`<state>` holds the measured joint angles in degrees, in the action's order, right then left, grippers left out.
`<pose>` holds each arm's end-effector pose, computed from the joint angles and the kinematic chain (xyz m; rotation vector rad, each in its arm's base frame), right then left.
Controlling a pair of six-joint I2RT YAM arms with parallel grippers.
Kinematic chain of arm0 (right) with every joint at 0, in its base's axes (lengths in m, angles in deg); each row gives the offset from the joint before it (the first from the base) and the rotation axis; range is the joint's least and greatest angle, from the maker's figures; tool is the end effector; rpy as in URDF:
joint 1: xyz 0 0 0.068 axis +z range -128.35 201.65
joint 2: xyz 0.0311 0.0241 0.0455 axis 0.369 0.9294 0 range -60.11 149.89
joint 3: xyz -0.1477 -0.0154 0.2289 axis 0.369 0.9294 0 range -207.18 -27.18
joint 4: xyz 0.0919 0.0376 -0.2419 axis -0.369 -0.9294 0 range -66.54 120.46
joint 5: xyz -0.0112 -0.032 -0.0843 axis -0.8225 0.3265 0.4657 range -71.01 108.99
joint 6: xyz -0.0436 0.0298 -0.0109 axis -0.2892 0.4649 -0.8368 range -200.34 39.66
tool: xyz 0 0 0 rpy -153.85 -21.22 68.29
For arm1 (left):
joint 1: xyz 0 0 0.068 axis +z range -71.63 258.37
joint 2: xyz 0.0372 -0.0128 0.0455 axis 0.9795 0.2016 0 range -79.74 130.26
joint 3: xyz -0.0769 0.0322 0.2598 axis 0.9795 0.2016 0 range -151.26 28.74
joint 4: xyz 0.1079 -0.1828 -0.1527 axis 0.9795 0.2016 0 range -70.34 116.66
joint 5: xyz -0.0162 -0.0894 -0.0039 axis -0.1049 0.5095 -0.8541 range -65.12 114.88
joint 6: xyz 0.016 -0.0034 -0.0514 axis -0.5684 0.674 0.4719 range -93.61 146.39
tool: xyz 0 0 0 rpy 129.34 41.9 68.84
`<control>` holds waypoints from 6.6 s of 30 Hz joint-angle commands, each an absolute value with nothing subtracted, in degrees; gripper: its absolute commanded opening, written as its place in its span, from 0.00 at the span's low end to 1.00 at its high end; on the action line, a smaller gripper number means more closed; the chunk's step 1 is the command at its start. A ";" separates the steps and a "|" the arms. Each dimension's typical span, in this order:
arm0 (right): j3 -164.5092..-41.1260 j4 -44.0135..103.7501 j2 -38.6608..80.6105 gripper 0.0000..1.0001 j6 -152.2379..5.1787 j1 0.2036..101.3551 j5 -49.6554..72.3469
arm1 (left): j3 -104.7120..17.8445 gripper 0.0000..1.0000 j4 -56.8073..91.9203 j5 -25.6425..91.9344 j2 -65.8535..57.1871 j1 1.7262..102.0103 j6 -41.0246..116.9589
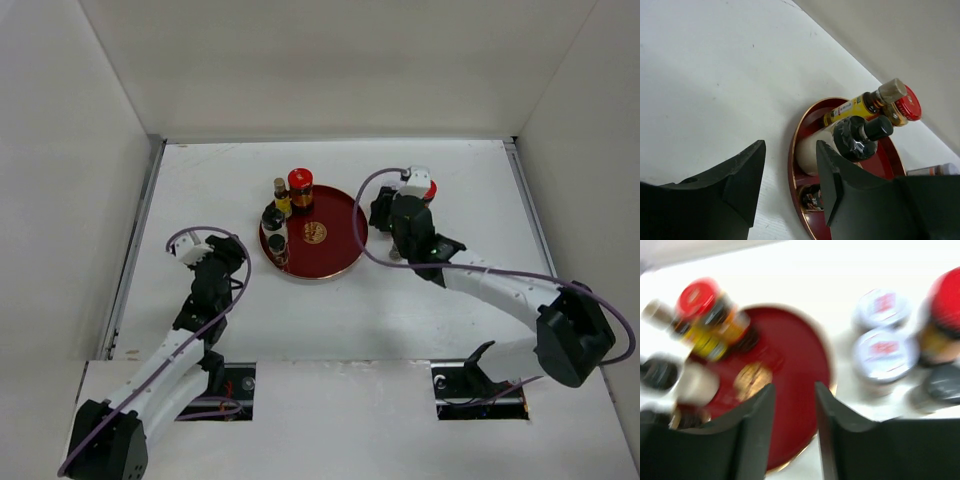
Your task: Organize the condiment bottles
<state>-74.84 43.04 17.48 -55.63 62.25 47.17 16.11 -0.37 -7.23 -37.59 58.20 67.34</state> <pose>0.2433 0.1865 0.2697 0.0812 1.8483 0.3371 0.1659 -0.0408 0.2049 -0.7023 1.5706 -0.3052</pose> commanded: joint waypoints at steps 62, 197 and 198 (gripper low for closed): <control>-106.98 32.92 26.72 0.48 -73.66 49.10 50.54 | 19.42 0.46 -9.43 1.06 -36.41 60.40 74.64; -94.25 40.31 34.29 0.62 -66.20 64.31 43.42 | 19.42 0.46 -9.78 3.00 -35.97 61.19 75.25; -94.07 40.31 34.20 0.61 -66.11 65.37 43.16 | 19.42 0.46 -9.78 3.17 -36.23 61.19 75.25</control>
